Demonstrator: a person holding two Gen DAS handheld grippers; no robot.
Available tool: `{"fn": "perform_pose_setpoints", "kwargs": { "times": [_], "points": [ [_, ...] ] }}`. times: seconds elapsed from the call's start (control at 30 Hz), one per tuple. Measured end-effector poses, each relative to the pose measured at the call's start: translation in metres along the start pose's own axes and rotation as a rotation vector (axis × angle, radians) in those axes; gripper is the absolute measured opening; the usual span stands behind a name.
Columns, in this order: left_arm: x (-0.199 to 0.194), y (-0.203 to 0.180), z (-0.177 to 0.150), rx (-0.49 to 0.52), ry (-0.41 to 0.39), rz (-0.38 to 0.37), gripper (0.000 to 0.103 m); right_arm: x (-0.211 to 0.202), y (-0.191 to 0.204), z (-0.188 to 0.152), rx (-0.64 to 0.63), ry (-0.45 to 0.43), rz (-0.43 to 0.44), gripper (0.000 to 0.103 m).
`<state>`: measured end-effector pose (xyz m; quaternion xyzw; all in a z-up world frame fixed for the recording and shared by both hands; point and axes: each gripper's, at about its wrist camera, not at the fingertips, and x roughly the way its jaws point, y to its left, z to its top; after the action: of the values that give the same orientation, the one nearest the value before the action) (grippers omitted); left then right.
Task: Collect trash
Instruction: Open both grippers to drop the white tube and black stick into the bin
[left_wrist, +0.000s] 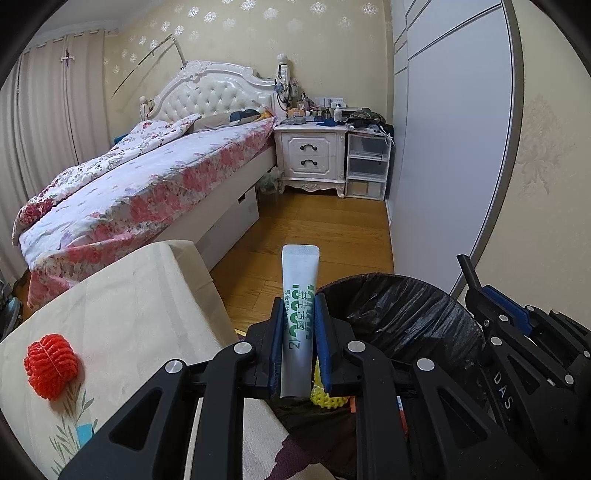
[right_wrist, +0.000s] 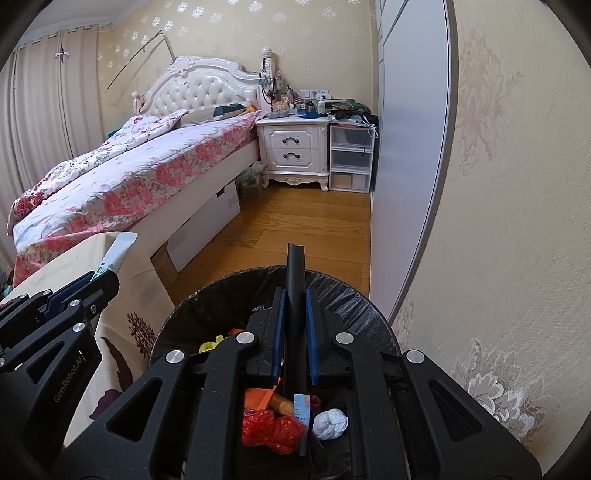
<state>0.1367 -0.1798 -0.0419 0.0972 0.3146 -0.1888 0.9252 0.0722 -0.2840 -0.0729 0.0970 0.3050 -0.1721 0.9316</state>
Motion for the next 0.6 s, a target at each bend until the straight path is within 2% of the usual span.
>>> {"fn": "perform_pose_setpoints", "kwargs": {
  "times": [0.27,0.37,0.43,0.57,0.6],
  "points": [
    [0.013,-0.004,0.000,0.006,0.033,-0.010,0.018,0.007,-0.003,0.001,0.013,0.015,-0.004,0.011],
    [0.016,-0.004,0.000,0.008,0.040,-0.009,0.023,0.007,-0.004,0.002,0.020,0.014,-0.008,0.014],
    [0.017,-0.003,0.000,0.003,0.042,-0.007,0.041,0.008,-0.005,0.002,0.024,0.013,-0.014,0.025],
    [0.017,-0.001,0.001,-0.010,0.030,0.001,0.057,0.007,-0.006,0.001,0.032,0.010,-0.023,0.028],
    [0.017,-0.001,0.001,-0.013,0.028,0.007,0.064,0.007,-0.007,0.001,0.035,0.008,-0.026,0.033]
  ]
}}
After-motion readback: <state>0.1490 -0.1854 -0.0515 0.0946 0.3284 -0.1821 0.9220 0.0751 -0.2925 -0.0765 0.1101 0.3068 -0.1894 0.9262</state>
